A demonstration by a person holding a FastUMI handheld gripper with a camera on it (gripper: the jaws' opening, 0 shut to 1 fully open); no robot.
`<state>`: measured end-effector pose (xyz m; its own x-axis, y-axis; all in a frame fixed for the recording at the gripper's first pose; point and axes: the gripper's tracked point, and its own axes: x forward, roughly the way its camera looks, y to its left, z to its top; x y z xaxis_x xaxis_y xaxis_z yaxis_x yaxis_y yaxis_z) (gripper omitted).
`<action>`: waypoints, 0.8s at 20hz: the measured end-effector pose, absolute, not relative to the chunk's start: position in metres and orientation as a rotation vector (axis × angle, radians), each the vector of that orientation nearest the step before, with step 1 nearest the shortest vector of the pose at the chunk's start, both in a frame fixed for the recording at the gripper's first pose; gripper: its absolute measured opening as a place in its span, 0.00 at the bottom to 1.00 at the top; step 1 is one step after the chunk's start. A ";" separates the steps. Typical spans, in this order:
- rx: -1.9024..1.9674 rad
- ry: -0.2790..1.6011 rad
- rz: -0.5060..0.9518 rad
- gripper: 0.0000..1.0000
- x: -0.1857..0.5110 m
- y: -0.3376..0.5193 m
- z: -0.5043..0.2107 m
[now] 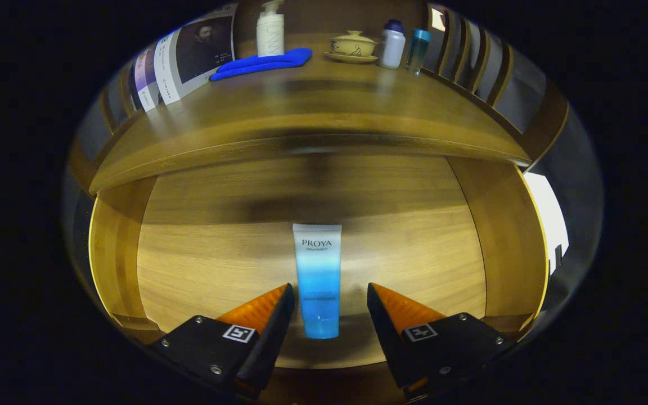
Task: Pull open the drawer, take out the items inside it, and place them on the countertop above the cabinet.
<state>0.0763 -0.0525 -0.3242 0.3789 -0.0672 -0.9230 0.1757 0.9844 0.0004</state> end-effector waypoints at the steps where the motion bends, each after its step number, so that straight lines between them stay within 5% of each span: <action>1: 0.113 1.181 -0.156 0.78 0.075 -0.052 -0.327; 16: 0.119 1.174 -0.219 0.38 0.065 -0.061 -0.339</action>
<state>0.0648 -0.0606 -0.3389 0.3686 -0.1079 -0.9233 0.2321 0.9725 -0.0210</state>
